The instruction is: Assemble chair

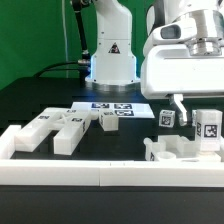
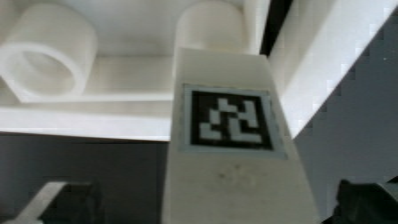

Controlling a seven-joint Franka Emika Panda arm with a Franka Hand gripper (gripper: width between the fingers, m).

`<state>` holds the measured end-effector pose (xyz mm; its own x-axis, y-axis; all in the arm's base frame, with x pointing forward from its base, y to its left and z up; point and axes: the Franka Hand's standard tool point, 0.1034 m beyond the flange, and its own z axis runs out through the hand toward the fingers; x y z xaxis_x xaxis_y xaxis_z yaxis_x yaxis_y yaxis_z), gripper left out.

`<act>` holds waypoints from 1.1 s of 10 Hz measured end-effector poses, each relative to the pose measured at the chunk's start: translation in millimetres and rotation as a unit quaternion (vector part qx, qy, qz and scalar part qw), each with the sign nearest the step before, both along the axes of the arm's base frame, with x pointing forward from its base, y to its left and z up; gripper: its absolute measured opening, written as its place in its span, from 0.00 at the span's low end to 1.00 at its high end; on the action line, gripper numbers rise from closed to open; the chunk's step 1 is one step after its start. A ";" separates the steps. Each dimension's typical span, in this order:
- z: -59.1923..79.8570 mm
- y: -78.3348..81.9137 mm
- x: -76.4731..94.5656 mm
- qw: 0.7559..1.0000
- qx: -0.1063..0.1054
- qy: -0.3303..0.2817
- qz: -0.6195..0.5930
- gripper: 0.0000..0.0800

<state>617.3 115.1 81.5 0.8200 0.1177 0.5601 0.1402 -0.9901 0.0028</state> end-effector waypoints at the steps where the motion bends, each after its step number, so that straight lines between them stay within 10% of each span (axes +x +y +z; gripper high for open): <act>1: 5.1 0.4 1.2 1.000 0.001 -0.001 0.000 0.81; 7: 16.6 -6.7 2.9 1.000 -0.003 0.024 0.002 0.81; 11: 6.1 -9.0 -3.1 0.984 -0.011 0.176 0.000 0.81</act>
Offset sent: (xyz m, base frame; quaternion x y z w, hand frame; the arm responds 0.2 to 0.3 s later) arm -0.0015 -0.0157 0.0246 0.0120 -0.0266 0.0069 0.9995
